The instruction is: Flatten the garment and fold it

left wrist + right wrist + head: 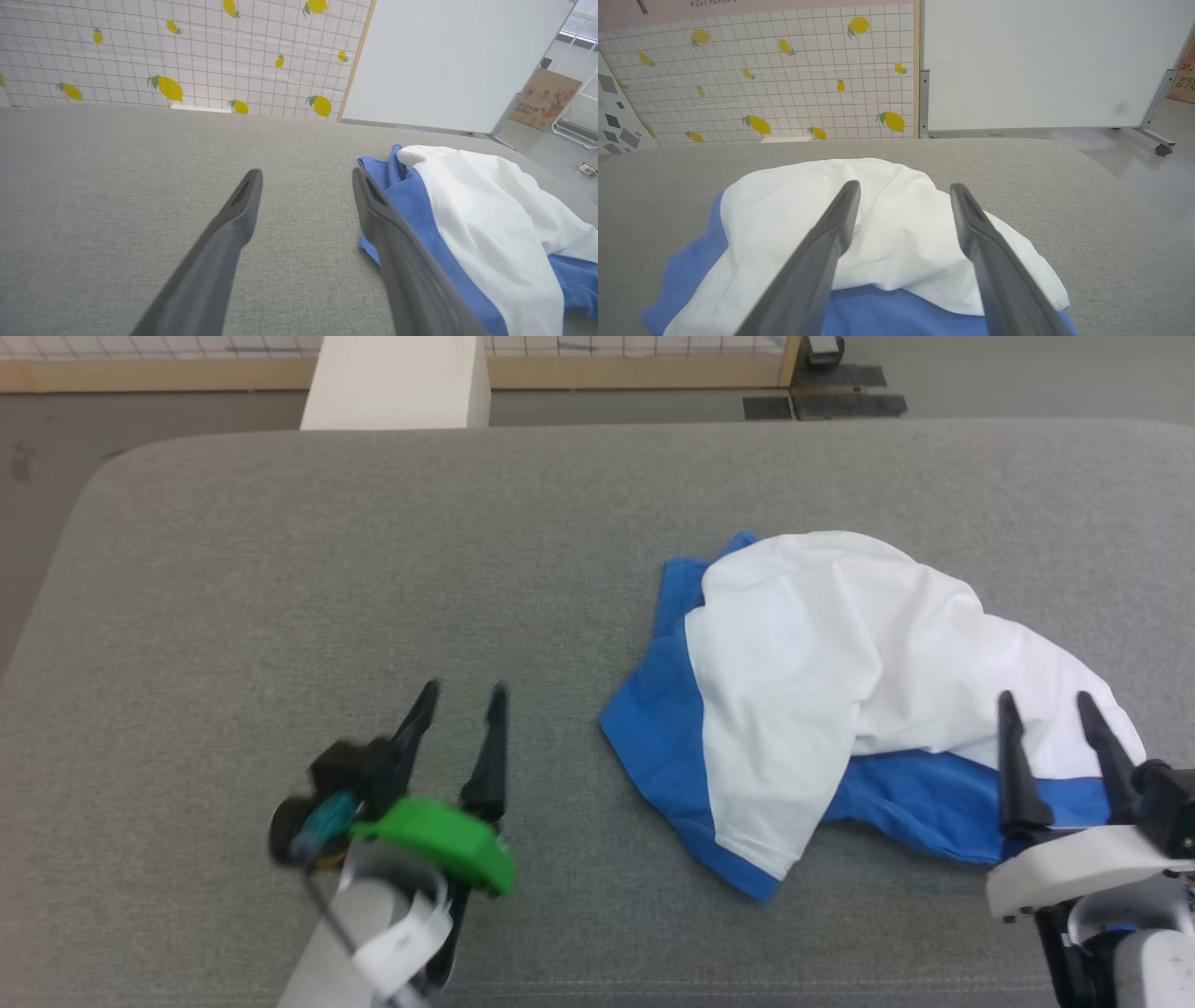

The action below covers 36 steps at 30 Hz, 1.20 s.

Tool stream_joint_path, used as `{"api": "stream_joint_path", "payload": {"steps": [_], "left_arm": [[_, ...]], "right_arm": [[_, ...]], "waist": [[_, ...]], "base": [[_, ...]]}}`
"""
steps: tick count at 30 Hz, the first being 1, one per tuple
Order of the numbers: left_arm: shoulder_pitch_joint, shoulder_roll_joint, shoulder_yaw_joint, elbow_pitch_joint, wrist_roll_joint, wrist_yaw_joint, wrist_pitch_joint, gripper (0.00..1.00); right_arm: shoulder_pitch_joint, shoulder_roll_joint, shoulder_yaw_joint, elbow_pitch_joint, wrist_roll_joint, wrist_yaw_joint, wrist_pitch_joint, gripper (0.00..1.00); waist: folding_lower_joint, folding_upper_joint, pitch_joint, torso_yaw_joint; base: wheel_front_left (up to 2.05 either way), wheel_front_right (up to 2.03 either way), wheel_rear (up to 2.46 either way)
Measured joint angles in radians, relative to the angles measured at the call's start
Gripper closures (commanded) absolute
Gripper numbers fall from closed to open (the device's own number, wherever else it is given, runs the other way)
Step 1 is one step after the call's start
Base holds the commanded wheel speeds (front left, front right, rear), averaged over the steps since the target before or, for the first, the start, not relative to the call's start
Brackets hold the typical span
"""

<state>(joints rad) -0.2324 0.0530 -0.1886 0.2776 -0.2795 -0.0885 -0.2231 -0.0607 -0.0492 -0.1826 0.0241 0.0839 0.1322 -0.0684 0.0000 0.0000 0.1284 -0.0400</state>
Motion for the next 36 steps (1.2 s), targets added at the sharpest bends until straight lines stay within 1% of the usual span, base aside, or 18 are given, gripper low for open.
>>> {"api": "stream_joint_path", "payload": {"steps": [5,8,12,13,14,16,18,20,21,22,23,26,28,31,34,36], "left_arm": [[-0.180,-0.002,-0.111,0.134,-0.053,0.002,0.088,0.00],[-0.281,-0.003,-0.177,0.236,-0.094,0.012,0.171,0.00],[-0.369,-0.004,-0.242,0.342,-0.146,0.029,0.296,0.00],[-0.389,-0.004,-0.255,0.367,-0.154,0.033,0.331,0.00],[-0.439,-0.005,-0.286,0.442,-0.167,0.060,0.430,0.00],[-0.465,-0.005,-0.304,0.498,-0.168,0.082,0.507,0.00],[-0.487,-0.004,-0.318,0.531,-0.165,0.090,0.569,0.00],[-0.517,-0.003,-0.329,0.556,-0.165,0.088,0.640,0.00],[-0.527,-0.002,-0.332,0.559,-0.165,0.084,0.660,0.60],[-0.534,-0.001,-0.333,0.558,-0.165,0.079,0.672,1.00],[-0.530,0.006,-0.312,0.546,-0.171,0.099,0.602,1.00],[-0.498,0.011,-0.269,0.519,-0.181,0.141,0.464,1.00],[-0.477,0.026,-0.225,0.498,-0.196,0.165,0.369,1.00],[-0.441,0.055,-0.160,0.466,-0.218,0.193,0.257,1.00],[-0.384,0.094,-0.102,0.436,-0.251,0.224,0.180,1.00],[-0.341,0.124,-0.070,0.419,-0.263,0.243,0.149,1.00]], "right_arm": [[-0.001,0.000,0.060,0.000,0.015,0.000,-0.015,0.00],[-0.007,0.000,0.076,0.002,0.026,0.000,-0.022,0.00],[-0.028,0.000,0.084,0.008,0.042,0.000,-0.031,0.00],[-0.032,0.000,0.086,0.010,0.044,0.000,-0.035,0.00],[-0.042,-0.001,0.088,0.019,0.060,0.000,-0.044,0.00],[-0.043,-0.001,0.091,0.026,0.069,0.000,-0.048,0.00],[-0.043,-0.001,0.091,0.032,0.075,0.000,-0.056,0.00],[-0.043,-0.001,0.092,0.036,0.077,0.000,-0.059,0.00],[-0.043,-0.001,0.092,0.038,0.077,0.000,-0.060,0.00],[-0.044,-0.001,0.091,0.040,0.077,0.000,-0.061,0.00],[-0.045,-0.001,0.091,0.042,0.079,0.000,-0.063,0.00],[-0.048,-0.001,0.090,0.041,0.080,0.000,-0.064,0.00],[-0.048,-0.001,0.087,0.040,0.080,0.000,-0.063,0.00],[-0.048,-0.001,0.086,0.037,0.073,0.000,-0.054,0.00],[-0.045,-0.001,0.087,0.031,0.071,0.000,-0.043,0.00],[-0.043,-0.001,0.087,0.026,0.064,0.000,-0.033,0.00]], "waist": [[0.0001,0.0000,0.030,-0.026],[0.0001,0.0000,0.048,-0.051],[0.0001,0.0000,0.071,-0.085],[0.0001,0.0000,0.078,-0.094],[0.0001,0.0000,0.097,-0.117],[0.0001,0.0000,0.109,-0.132],[0.0001,0.0000,0.118,-0.142],[0.0001,0.0000,0.126,-0.150],[0.0001,0.0000,0.128,-0.151],[0.0001,0.0000,0.130,-0.152],[0.0001,0.0000,0.130,-0.142],[0.0001,0.0000,0.124,-0.123],[0.0001,0.0000,0.118,-0.106],[0.0001,0.0000,0.106,-0.077],[0.0001,0.0000,0.087,-0.046],[0.0001,0.0000,0.074,-0.026]], "base": [[0.00,0.00,0.00],[0.00,0.00,0.00],[0.00,0.00,0.00],[0.00,0.00,0.00],[0.00,0.00,0.00],[0.00,0.00,0.00],[0.00,0.00,0.00],[0.00,0.00,0.00],[0.00,0.00,0.00],[0.00,0.00,0.00],[0.00,0.00,0.00],[0.00,0.00,0.00],[0.00,0.00,0.00],[0.00,0.00,0.00],[0.00,0.00,0.00],[0.00,0.00,0.00]]}}
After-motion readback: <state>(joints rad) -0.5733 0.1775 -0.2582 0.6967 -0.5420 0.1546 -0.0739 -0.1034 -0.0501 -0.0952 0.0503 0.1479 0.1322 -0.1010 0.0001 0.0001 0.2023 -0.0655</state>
